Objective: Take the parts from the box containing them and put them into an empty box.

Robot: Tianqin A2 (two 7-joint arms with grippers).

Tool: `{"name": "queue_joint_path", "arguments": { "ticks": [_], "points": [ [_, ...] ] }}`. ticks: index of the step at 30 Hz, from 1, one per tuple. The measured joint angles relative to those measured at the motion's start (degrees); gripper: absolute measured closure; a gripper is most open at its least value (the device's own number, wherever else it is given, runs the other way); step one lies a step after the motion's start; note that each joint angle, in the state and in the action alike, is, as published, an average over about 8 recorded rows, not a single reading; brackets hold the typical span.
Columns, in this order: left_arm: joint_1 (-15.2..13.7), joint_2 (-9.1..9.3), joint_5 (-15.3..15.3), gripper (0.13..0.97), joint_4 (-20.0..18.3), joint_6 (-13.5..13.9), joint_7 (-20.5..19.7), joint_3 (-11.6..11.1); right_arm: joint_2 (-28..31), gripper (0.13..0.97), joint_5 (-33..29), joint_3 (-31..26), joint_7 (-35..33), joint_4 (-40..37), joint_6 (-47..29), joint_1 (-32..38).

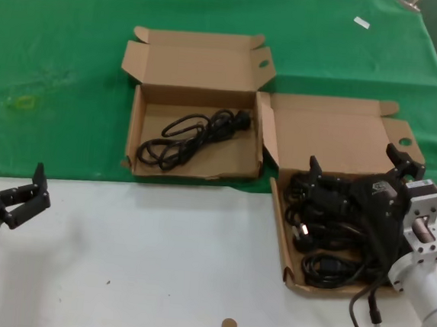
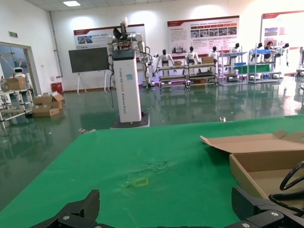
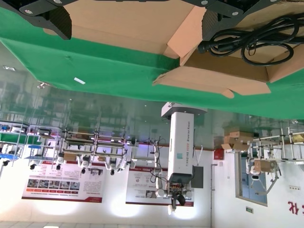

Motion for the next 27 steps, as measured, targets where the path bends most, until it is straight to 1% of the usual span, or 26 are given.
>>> {"name": "queue_joint_path", "arguments": {
  "ticks": [27],
  "points": [
    [0.00,0.00,0.00,0.132,0.00,0.00,-0.01,0.00,0.00,0.129,0.00,0.00,0.00,0.00,0.00,0.00]
  ]
}}
